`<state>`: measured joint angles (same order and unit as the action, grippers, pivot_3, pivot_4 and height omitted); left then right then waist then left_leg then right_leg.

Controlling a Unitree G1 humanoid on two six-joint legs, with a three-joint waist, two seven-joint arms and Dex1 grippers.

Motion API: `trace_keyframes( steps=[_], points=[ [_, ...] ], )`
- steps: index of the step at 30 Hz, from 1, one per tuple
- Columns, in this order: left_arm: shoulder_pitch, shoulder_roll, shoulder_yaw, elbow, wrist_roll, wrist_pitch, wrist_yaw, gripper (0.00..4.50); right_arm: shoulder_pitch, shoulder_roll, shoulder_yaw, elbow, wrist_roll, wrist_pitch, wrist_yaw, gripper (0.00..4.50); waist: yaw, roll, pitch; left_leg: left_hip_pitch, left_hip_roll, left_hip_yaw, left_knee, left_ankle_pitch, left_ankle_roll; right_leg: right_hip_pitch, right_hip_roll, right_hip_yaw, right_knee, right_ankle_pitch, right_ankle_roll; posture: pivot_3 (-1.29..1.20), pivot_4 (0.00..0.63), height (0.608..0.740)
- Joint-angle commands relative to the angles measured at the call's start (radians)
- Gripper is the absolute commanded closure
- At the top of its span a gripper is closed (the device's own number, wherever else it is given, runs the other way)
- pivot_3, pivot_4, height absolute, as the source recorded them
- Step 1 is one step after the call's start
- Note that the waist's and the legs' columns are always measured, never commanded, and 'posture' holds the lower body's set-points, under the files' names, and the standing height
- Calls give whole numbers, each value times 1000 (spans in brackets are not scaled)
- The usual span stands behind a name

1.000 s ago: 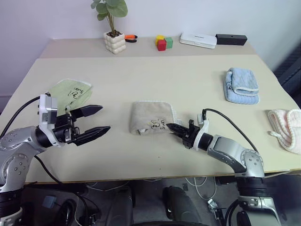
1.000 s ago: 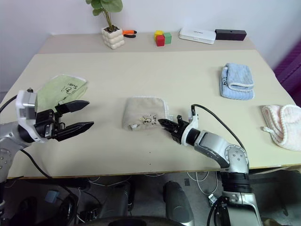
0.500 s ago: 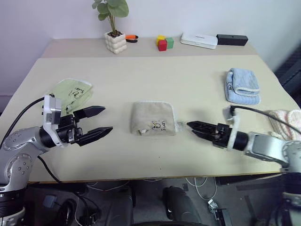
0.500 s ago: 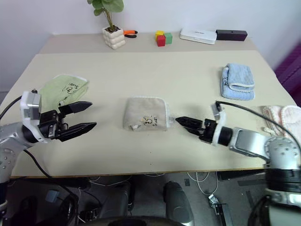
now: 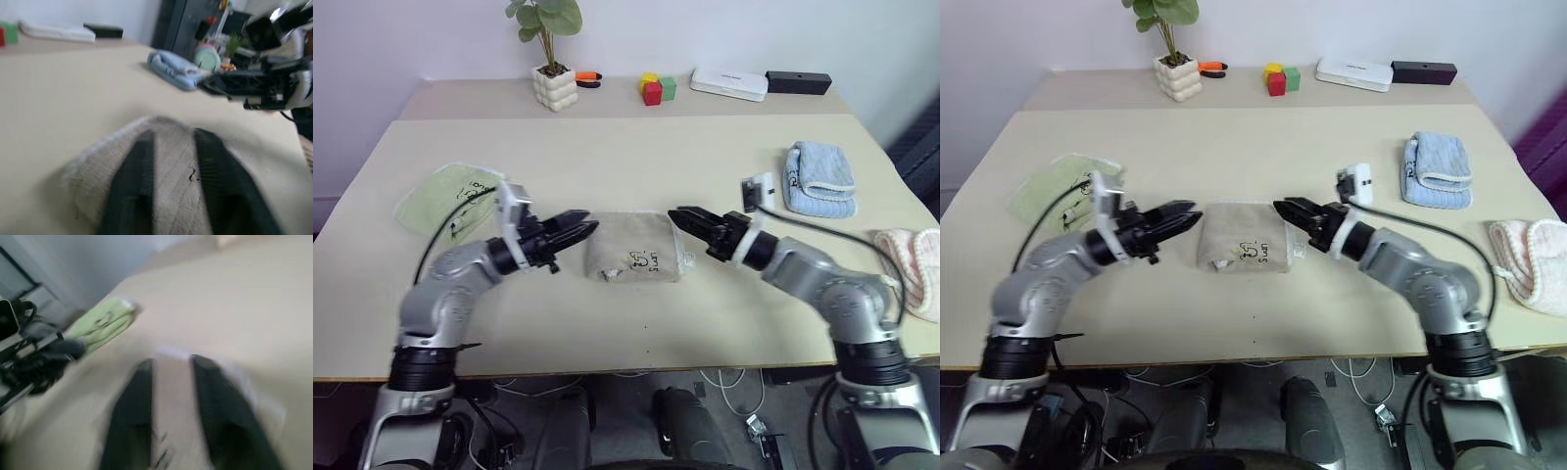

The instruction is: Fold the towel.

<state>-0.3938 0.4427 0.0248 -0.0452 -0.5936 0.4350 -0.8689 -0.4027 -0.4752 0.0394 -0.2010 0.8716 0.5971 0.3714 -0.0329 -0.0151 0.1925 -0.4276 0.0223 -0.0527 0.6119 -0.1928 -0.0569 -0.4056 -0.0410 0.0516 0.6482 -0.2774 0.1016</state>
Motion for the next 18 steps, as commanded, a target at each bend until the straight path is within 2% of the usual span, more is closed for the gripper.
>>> trace_keyframes(
  steps=[1,5,10,18],
  points=[
    [-84,-105,-33,108,117,-161,78,4474,4,84,43,-2,-162,-175,43,4486,8,0,0,0,0,0,1,0,0,0,0,0,1,0,0,0,150,740],
    [-141,-200,-26,231,163,-239,121,4474,52,151,95,39,-295,-283,91,4486,19,0,0,0,-1,0,1,0,0,1,0,0,1,1,1,0,150,740],
    [-144,-262,-60,339,213,-311,112,4474,67,237,132,182,-479,-444,69,4486,18,0,0,1,-2,-1,1,0,0,0,-1,0,2,2,4,0,150,740],
    [-107,-299,-100,501,305,-399,86,4474,101,311,119,426,-663,-644,12,4486,19,0,0,2,-3,-2,1,0,0,2,-1,0,2,2,4,0,150,740]
  ],
)
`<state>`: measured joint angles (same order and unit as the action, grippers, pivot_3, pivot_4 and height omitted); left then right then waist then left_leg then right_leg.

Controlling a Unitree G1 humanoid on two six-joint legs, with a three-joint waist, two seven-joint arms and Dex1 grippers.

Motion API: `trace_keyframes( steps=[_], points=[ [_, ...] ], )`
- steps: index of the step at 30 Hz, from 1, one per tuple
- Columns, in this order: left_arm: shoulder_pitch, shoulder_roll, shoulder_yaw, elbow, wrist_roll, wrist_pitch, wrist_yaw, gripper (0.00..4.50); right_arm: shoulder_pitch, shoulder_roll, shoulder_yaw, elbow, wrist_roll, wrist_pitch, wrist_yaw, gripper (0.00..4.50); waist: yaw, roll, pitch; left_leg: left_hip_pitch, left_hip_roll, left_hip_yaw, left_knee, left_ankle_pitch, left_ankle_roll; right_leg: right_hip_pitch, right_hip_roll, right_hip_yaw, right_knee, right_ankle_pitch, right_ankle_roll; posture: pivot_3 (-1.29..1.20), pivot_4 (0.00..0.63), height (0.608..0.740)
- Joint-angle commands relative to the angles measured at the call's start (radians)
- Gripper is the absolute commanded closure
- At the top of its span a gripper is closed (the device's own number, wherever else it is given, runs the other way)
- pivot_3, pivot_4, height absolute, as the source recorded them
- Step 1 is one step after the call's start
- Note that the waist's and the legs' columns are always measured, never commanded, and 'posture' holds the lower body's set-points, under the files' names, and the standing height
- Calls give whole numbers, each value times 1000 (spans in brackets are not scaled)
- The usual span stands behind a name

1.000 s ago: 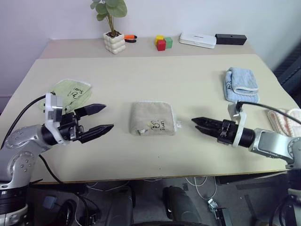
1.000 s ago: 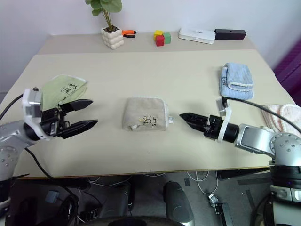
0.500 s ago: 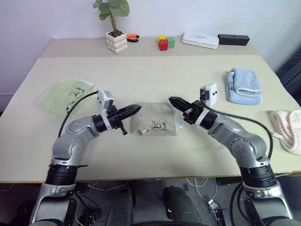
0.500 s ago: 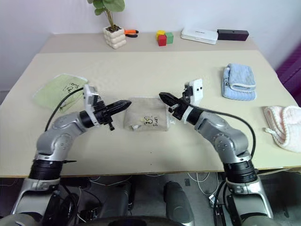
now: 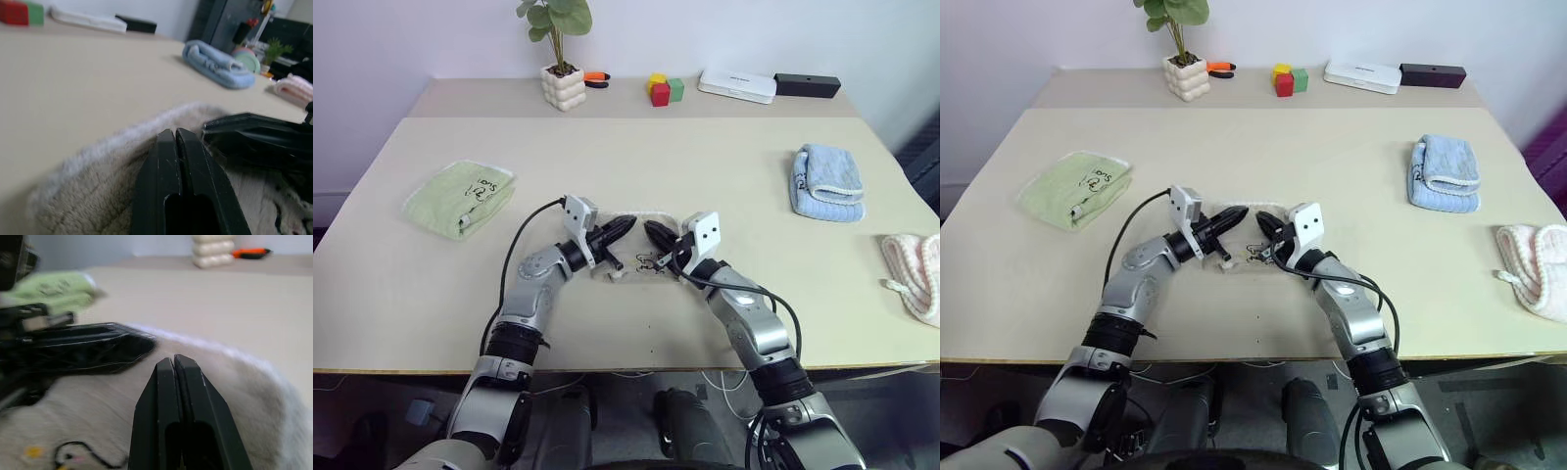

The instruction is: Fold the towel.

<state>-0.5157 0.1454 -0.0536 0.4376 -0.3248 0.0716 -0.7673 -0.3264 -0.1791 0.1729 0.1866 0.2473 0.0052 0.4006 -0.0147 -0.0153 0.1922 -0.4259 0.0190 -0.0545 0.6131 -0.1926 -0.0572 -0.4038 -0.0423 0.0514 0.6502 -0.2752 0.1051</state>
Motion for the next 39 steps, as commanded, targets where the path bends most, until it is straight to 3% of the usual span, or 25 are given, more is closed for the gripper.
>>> trace_keyframes(
  steps=[1,9,19,21,24,30,31,32,36,39],
  points=[
    [20,2,-30,24,51,-48,-17,4474,36,21,-21,51,-45,-61,-22,4486,1,0,-1,0,0,0,0,0,0,0,0,0,0,0,0,0,150,740],
    [18,30,10,43,44,-32,-36,4474,54,-37,-45,111,-125,-107,0,4486,1,-2,-3,15,-2,-1,-2,0,0,17,-3,-1,-3,-3,-3,0,150,740],
    [1,76,66,12,9,19,-36,4474,45,-97,-100,37,-93,38,44,4486,1,-2,-4,15,-2,-2,-2,0,0,17,-3,-1,-2,-3,-3,0,150,740],
    [11,95,85,-40,-40,87,-67,4500,40,-101,-126,0,-55,85,57,3978,1,-2,-4,15,-2,-2,-2,0,0,17,-3,-1,-2,-3,-3,0,150,740],
    [35,126,97,-134,-72,152,-79,3643,32,-103,-154,-71,-8,147,73,2803,0,-2,-3,15,-2,-2,-2,0,0,16,-3,-1,-2,-3,-3,0,150,740],
    [84,186,132,-348,-195,299,-123,808,-31,-72,-273,-286,256,423,59,8,-3,-1,-2,12,-2,-2,-2,0,0,13,-3,-1,-1,-2,-1,0,150,740],
    [92,204,135,-375,-201,307,-131,267,-46,-64,-321,-314,351,517,24,0,-3,-1,-2,12,-2,-2,-2,0,0,12,-3,-1,-1,-1,0,0,150,740],
    [98,223,147,-403,-218,316,-143,81,-56,-71,-374,-331,452,633,-15,0,-3,-1,-2,12,-2,-2,-2,0,0,13,-3,-1,-1,-2,-1,0,150,740],
    [122,294,190,-469,-280,336,-203,81,-76,-119,-552,-330,790,983,-176,0,1,-1,-2,11,-2,-3,-3,0,0,13,-4,-1,-2,-3,-4,0,150,740],
    [178,370,226,-553,-328,323,-289,81,-66,-238,-667,-255,1103,1231,-290,0,0,0,-2,7,-1,-2,-2,0,0,9,-5,-1,-2,-4,-6,0,150,740]
  ],
)
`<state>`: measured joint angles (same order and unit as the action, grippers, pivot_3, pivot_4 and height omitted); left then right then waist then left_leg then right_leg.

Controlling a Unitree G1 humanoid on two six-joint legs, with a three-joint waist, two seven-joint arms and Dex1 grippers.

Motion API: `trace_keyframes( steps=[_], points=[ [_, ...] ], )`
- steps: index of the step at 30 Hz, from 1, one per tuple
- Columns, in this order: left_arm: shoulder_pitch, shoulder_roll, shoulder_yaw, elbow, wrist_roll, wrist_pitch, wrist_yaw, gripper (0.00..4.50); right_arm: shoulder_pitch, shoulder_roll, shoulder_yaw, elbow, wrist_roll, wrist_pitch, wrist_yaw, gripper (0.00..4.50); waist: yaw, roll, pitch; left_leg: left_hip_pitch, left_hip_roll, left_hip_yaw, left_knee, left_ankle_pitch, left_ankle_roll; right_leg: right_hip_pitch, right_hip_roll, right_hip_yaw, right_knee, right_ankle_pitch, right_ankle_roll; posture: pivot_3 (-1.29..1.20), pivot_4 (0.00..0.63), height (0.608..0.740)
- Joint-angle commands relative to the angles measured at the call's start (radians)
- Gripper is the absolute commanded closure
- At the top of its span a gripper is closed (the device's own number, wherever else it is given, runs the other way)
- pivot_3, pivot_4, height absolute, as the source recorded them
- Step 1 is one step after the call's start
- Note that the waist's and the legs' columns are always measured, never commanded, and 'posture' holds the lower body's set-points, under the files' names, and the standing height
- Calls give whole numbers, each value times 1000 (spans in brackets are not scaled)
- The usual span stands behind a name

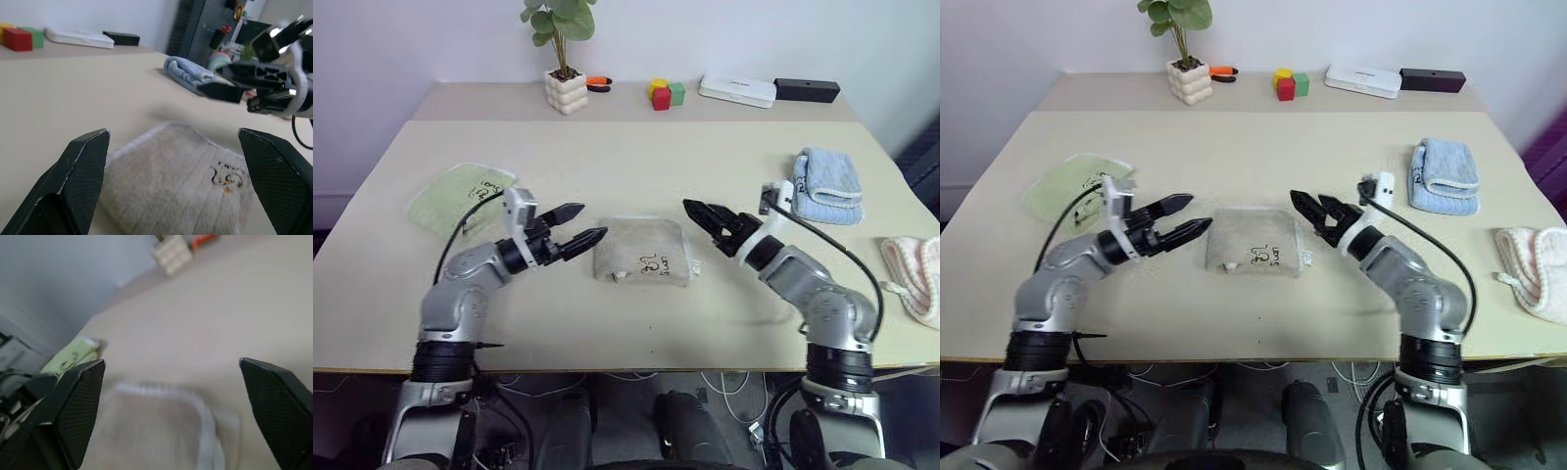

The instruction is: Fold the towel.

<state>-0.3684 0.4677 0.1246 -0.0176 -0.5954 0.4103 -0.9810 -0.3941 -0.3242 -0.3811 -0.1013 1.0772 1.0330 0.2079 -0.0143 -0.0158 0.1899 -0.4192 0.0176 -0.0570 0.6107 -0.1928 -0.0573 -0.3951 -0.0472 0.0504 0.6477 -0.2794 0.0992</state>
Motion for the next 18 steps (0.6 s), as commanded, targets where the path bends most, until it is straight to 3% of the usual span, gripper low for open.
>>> trace_keyframes(
  steps=[1,4,11,18],
  points=[
    [46,66,61,-112,-85,-2,-100,81,12,-130,-133,59,352,239,-135,0,1,1,1,-2,0,1,0,0,0,-2,-1,0,0,0,0,0,150,740],
    [64,91,82,-125,-109,-13,-124,81,48,-198,-142,131,550,278,-252,0,0,1,1,-5,-1,1,1,0,0,-3,-1,0,-1,0,0,0,150,740],
    [86,118,118,-167,-140,-20,-132,81,256,-299,30,62,852,240,-391,0,-6,1,1,-6,0,1,2,0,1,-5,1,0,-2,0,0,0,150,740],
    [138,170,143,-265,-226,48,-139,81,303,-282,119,13,895,100,-478,0,-6,1,1,-6,0,1,2,0,1,-5,2,0,-2,0,0,0,150,740]
  ],
)
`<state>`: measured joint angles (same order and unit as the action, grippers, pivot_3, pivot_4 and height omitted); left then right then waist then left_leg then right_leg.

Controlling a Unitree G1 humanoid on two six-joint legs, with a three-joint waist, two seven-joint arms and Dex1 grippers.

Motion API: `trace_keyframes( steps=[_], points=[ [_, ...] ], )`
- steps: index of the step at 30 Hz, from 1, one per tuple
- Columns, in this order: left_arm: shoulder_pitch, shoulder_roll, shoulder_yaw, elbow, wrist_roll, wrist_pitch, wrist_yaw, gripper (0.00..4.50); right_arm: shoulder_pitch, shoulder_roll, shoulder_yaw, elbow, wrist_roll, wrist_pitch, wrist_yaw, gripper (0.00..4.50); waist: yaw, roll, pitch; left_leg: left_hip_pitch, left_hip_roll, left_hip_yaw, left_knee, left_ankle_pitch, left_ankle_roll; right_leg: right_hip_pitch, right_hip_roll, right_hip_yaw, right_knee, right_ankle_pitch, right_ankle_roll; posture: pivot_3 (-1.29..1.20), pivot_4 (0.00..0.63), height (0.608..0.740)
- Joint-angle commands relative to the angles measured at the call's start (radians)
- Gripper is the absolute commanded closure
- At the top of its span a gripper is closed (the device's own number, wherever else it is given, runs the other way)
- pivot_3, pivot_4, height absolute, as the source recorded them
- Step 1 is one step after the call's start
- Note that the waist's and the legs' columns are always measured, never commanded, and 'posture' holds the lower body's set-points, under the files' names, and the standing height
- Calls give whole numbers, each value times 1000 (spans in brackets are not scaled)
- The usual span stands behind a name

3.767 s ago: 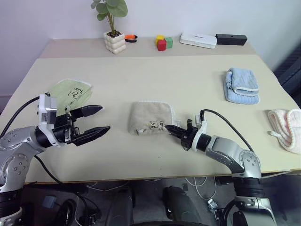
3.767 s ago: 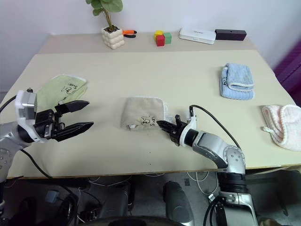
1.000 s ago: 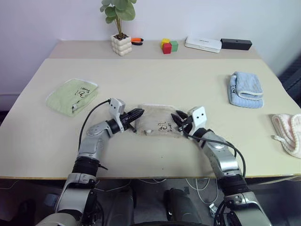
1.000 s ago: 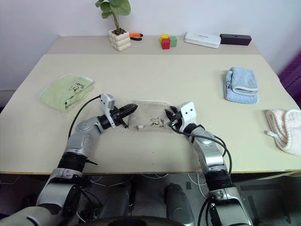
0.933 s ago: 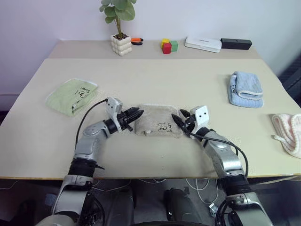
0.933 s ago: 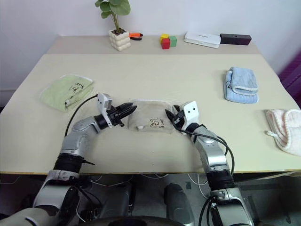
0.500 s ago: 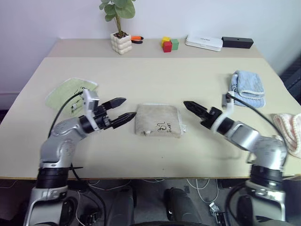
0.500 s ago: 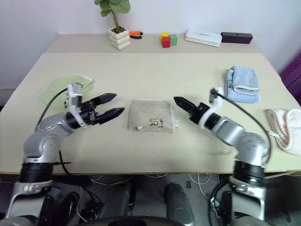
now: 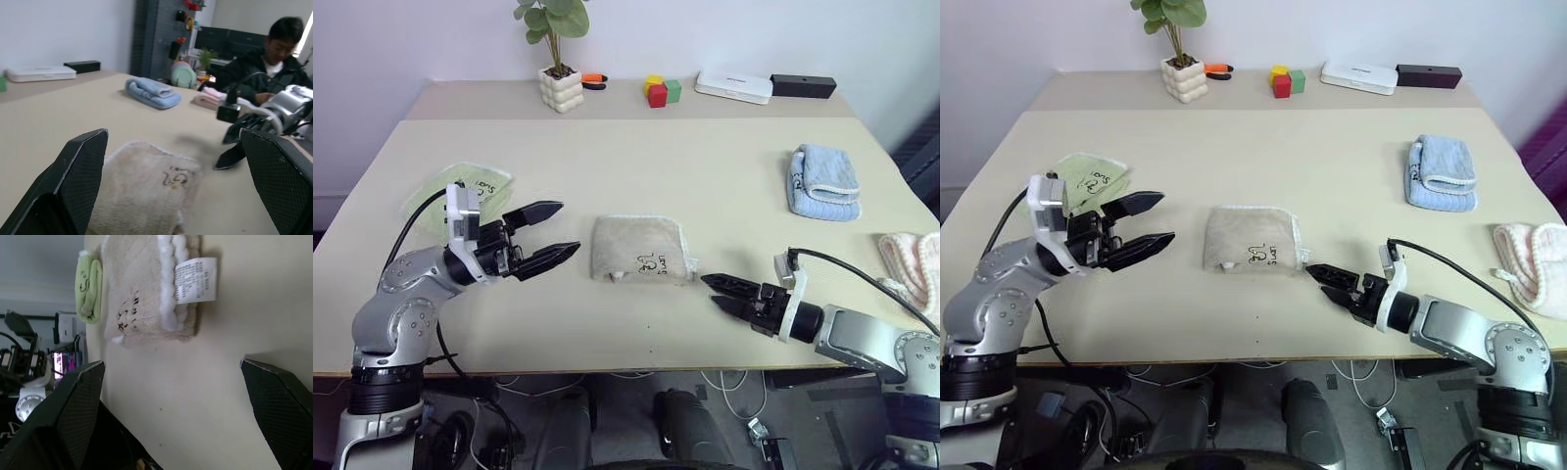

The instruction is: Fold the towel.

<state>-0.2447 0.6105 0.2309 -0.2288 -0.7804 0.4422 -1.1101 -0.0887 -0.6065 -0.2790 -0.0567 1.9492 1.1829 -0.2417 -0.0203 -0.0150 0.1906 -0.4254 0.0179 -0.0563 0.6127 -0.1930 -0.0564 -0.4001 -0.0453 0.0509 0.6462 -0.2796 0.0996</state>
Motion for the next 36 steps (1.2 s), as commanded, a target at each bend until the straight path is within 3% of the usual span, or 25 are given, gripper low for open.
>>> trace_keyframes(
  steps=[1,11,35,36],
  points=[
    [28,39,37,-60,-36,14,-14,81,-8,7,29,-28,23,-67,-41,0,1,0,0,0,0,0,0,0,0,0,0,0,0,0,0,0,150,740],
    [101,97,50,-45,2,-14,-36,81,-67,67,127,9,23,-152,-90,0,-1,0,0,0,3,1,-1,0,0,-1,0,0,-1,0,-1,0,150,740],
    [180,91,86,-117,-36,3,45,81,-187,208,230,104,-34,-188,-104,0,-4,0,0,-1,10,5,-2,0,0,-5,4,2,-1,1,-3,0,150,740],
    [181,91,86,-118,-36,3,46,25,-191,211,228,111,-37,-189,-106,245,-4,0,0,-1,10,5,-2,0,0,-5,4,2,-1,1,-3,0,150,740]
  ],
)
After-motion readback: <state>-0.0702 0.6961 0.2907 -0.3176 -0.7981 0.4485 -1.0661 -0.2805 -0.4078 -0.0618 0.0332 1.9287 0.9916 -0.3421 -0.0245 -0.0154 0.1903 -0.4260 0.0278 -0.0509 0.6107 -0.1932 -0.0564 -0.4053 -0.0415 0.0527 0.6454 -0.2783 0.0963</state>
